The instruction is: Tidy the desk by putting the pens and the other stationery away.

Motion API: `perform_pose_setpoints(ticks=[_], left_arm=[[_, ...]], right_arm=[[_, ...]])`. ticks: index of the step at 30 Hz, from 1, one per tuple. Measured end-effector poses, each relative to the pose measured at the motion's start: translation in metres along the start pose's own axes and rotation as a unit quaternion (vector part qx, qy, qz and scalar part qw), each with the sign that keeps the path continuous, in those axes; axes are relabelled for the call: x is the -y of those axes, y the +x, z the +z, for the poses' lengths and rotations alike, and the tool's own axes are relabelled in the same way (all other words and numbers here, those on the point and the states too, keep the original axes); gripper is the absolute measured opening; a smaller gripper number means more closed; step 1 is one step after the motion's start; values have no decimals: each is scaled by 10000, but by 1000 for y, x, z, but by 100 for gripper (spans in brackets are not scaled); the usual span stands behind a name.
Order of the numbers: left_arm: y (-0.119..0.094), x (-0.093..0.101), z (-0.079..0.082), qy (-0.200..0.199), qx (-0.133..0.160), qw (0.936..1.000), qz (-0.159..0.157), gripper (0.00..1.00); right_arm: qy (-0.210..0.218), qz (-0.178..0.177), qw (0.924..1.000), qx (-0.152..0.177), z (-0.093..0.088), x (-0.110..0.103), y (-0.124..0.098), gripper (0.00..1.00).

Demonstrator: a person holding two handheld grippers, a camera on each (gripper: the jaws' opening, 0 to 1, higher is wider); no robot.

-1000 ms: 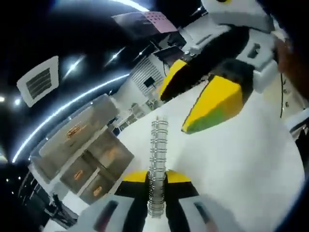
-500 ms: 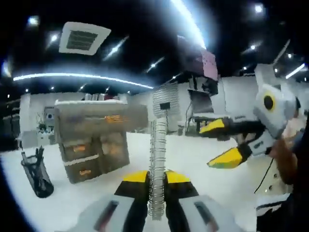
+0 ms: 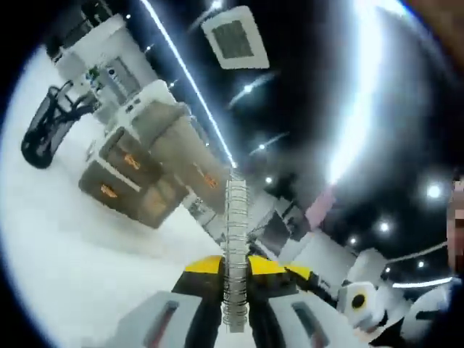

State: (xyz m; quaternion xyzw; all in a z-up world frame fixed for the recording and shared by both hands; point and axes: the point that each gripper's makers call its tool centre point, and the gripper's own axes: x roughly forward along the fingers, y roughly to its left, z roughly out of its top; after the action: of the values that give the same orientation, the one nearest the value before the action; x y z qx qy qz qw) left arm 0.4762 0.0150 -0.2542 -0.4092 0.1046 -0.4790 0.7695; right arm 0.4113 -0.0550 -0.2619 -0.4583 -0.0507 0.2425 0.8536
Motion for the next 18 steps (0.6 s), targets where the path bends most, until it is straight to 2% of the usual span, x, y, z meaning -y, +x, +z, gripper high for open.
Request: perform_pose_setpoints(ticks=[2,5,9,12,13,16,18], left_arm=[[-1,3,1,-559,131,9982,-181,11],[-2,6,-2,-884,133,9955,-307,11],[-1,13,-9,-1594,145,9858,-505,11],[-1,17,-15,-2112,128,9751,-661,12],[-1,19,-17,-2202,108,9729,-690,12],[1,25,-28,-2429,-76,9671,-748,12],[2,30,-35,-2470,-174,9656,-789,12]], right_arm=[[-269,-18,9996,47,3,-3,1,41],[-662,-180,9975,155,8,-3,3,42],[-1206,-424,9915,244,14,-2,4,45],[-1652,-576,9839,361,21,-2,5,46],[-1742,-605,9821,387,22,-2,5,46],[-2305,-685,9692,523,29,-7,7,45],[-2627,-669,9610,547,30,-11,9,43]])
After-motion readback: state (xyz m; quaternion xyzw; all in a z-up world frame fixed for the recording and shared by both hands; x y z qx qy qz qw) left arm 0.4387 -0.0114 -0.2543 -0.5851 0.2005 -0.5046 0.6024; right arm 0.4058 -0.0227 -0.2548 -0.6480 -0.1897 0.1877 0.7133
